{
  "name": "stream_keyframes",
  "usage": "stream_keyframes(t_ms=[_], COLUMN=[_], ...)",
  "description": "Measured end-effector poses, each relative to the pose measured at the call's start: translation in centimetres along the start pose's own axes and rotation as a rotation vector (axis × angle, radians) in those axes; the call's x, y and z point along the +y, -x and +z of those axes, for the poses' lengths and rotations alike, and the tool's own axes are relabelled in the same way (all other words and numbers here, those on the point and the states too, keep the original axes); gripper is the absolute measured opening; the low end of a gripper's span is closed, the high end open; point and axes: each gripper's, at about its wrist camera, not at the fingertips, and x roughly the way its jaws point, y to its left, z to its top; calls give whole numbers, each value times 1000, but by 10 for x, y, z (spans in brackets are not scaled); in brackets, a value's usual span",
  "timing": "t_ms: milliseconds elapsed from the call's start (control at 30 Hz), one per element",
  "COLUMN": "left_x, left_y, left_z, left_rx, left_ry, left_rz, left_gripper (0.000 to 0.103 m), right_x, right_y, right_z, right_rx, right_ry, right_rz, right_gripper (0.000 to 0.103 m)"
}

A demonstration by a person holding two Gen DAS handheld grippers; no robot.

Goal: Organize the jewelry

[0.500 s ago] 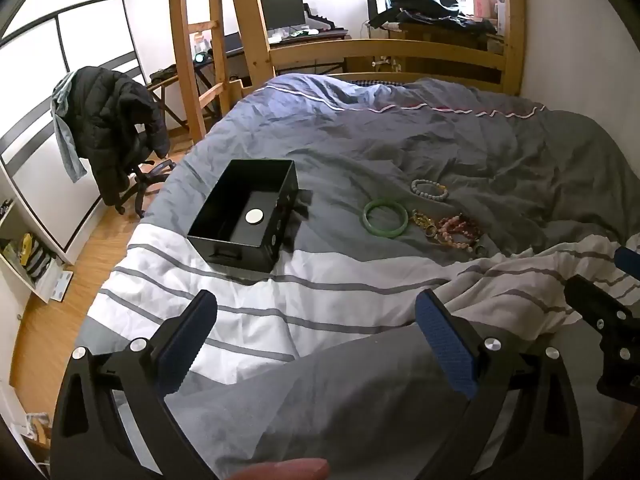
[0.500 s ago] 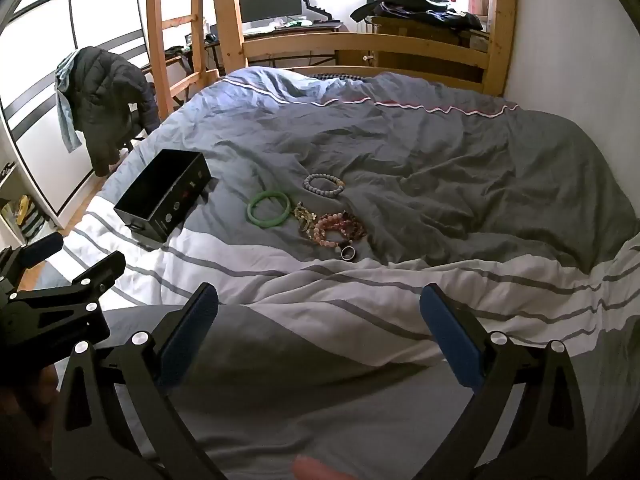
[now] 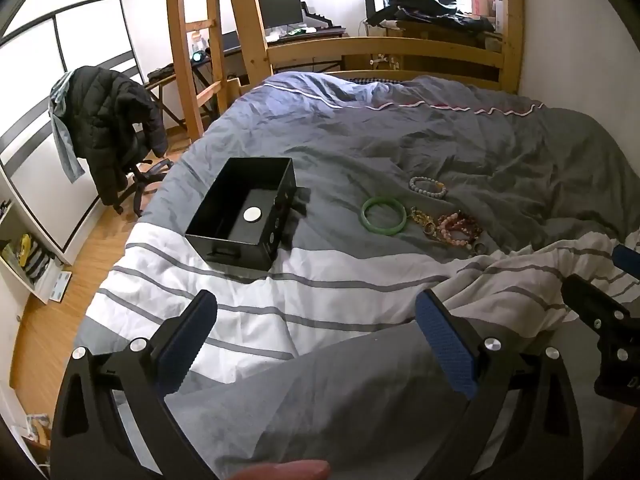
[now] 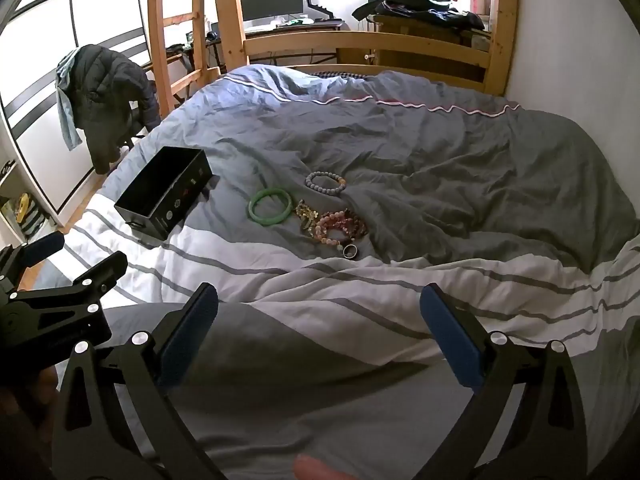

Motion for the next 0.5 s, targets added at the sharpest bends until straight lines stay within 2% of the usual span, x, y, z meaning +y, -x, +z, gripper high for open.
stream_keyframes(t_ms=[500], left_x=[0], left_y=[-3], left_z=[-1], left_rx=[5], left_ry=[-4], left_rz=[-4], left_gripper=[98], right_x=[1], right_y=[0], right_z=[0], right_rx=[1], right_ry=[0], right_rz=[2], right_gripper=[100])
